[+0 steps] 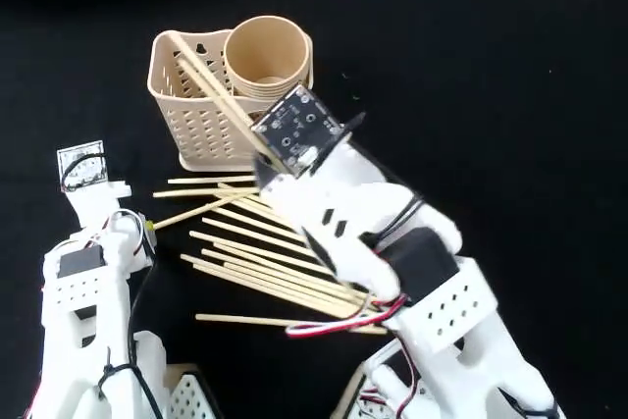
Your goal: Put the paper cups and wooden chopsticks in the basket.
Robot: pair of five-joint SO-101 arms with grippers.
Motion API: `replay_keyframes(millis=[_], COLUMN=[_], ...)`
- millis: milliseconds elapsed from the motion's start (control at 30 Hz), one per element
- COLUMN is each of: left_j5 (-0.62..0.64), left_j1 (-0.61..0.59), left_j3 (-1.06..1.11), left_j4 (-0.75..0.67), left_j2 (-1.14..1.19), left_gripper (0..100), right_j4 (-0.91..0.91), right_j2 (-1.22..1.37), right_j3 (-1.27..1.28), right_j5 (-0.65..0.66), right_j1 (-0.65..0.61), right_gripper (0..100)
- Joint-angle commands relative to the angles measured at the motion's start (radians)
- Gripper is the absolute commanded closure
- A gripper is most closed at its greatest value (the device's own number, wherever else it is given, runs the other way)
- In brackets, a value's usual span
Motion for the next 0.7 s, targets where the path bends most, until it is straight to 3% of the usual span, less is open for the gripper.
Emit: replay_keyframes(millis=[0,100,367,667], left_j5=[0.008,0.008,0.008,0.008], left_j1=[-0.002,-0.002,-0.002,-0.002], left_j3=[-0.047,-0.047,-0.047,-0.045], left_j4=[-0.015,-0.015,-0.015,-0.015], left_j2=[0.002,0.002,0.002,0.002], left_gripper=[83,83,83,83], right_j4=[-0.206,-0.315,-0.368,-0.638], right_j2=[-0.021,0.001,0.177,0.498], right_j3=[-0.048,-0.056,-0.199,-0.456], right_j5=[-0.012,-0.012,-0.012,-0.012], right_j1=[-0.06,-0.074,-0.074,-0.075], right_gripper=[98.6,98.6,98.6,98.6])
